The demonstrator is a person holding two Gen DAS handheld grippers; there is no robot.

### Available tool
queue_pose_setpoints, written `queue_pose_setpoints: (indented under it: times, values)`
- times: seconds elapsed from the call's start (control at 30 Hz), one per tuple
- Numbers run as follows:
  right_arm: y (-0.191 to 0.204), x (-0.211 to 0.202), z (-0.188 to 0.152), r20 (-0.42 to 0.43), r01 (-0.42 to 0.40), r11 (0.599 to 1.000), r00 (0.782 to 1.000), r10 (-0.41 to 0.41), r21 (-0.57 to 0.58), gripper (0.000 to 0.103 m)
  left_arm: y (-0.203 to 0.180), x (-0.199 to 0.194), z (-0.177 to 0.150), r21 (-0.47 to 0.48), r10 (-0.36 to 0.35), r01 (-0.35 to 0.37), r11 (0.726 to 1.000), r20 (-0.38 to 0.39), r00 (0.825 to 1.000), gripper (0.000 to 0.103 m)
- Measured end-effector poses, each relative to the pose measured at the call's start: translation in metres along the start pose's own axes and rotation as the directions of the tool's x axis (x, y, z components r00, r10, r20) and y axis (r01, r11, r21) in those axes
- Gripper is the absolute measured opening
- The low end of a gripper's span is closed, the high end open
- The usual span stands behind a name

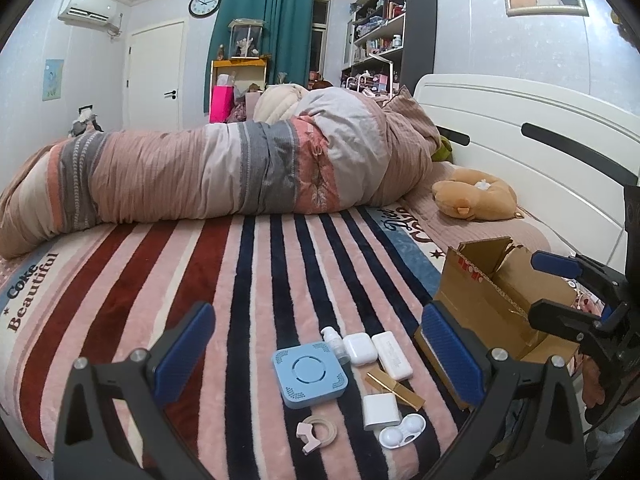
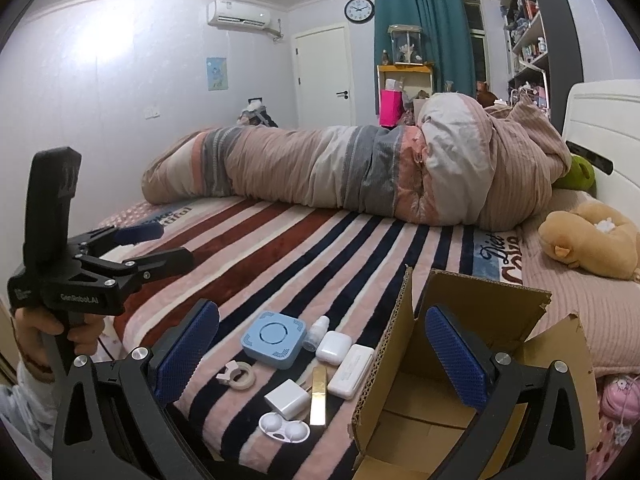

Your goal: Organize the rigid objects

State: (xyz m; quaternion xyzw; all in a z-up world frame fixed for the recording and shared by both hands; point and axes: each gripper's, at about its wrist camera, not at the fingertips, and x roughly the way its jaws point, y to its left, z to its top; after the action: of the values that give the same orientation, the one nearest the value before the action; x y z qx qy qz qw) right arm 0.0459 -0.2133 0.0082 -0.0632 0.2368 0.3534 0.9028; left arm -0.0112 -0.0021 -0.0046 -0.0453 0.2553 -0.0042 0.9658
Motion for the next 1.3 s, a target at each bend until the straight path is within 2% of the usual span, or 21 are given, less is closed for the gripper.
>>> queue_pose_setpoints:
  times: [0.23, 0.3, 0.37, 0.43, 0.53, 0.57, 0.63, 0.7, 0.77, 0.83, 0.9, 1.07, 1.17, 1.3]
  values:
    - [0.004, -0.005, -0.005, 0.017, 0.054, 0.998, 0.998, -0.054, -0.024, 0.103, 0.001, 0.005, 0.004, -0.008, -0.013, 0.013, 1.000, -0.005, 1.000, 0.102]
    - [0.009, -0.007, -0.006, 0.022, 0.068, 0.997, 0.998, -0.067, -0.040, 0.100, 0.005, 0.007, 0.004, -0.012, -0.028, 0.028, 1.000, -0.008, 1.000, 0.103]
    - [0.020, -0.008, -0.006, 0.025, 0.081, 0.993, 0.997, -0.079, -0.090, 0.079, 0.012, 0.009, 0.004, -0.009, -0.036, 0.035, 0.999, -0.009, 0.999, 0.103]
    - [0.033, -0.005, -0.005, 0.025, 0.099, 0.986, 0.995, -0.097, -0.137, 0.066, 0.021, 0.011, 0.005, 0.006, -0.034, 0.034, 0.999, 0.000, 0.999, 0.103]
    - [0.055, 0.006, -0.004, -0.012, 0.055, 0.982, 0.998, -0.058, -0.182, 0.055, 0.037, 0.017, 0.003, 0.046, 0.012, -0.012, 0.999, -0.011, 1.000, 0.102]
    - [0.063, 0.011, -0.003, -0.025, 0.032, 0.980, 0.999, -0.037, -0.197, 0.054, 0.042, 0.020, 0.002, 0.052, 0.025, -0.023, 0.998, -0.020, 1.000, 0.102]
    - [0.084, 0.028, -0.002, -0.064, -0.029, 0.972, 0.998, 0.014, -0.235, 0.055, 0.059, 0.029, -0.002, 0.053, 0.025, -0.022, 0.998, -0.055, 0.998, 0.102]
    - [0.098, 0.051, -0.003, -0.133, -0.098, 0.965, 0.989, 0.067, -0.242, 0.059, 0.074, 0.044, -0.006, 0.036, -0.002, 0.006, 0.999, -0.101, 0.995, 0.102]
    - [0.106, 0.080, -0.007, -0.206, -0.162, 0.964, 0.971, 0.118, -0.210, 0.080, 0.089, 0.060, -0.012, 0.021, -0.048, 0.052, 0.998, -0.146, 0.988, 0.102]
    - [0.107, 0.107, -0.013, -0.259, -0.192, 0.966, 0.955, 0.143, -0.176, 0.087, 0.101, 0.075, -0.021, 0.004, -0.061, 0.062, 0.998, -0.178, 0.982, 0.102]
    - [0.103, 0.142, -0.022, -0.327, -0.183, 0.973, 0.936, 0.130, -0.138, 0.087, 0.112, 0.092, -0.031, 0.001, -0.033, 0.034, 0.999, -0.204, 0.978, 0.102]
    - [0.080, 0.209, -0.049, -0.468, -0.145, 0.989, 0.876, 0.117, -0.024, 0.087, 0.130, 0.127, -0.052, -0.041, -0.047, 0.037, 0.998, -0.262, 0.964, 0.102]
    - [0.071, 0.228, -0.058, -0.497, -0.129, 0.992, 0.862, 0.104, -0.015, 0.088, 0.134, 0.145, -0.062, -0.034, -0.029, 0.020, 0.999, -0.293, 0.956, 0.102]
    - [0.067, 0.239, -0.055, -0.487, -0.131, 0.991, 0.867, 0.104, -0.021, 0.090, 0.141, 0.161, -0.070, -0.081, -0.068, 0.043, 0.996, -0.329, 0.942, 0.102]
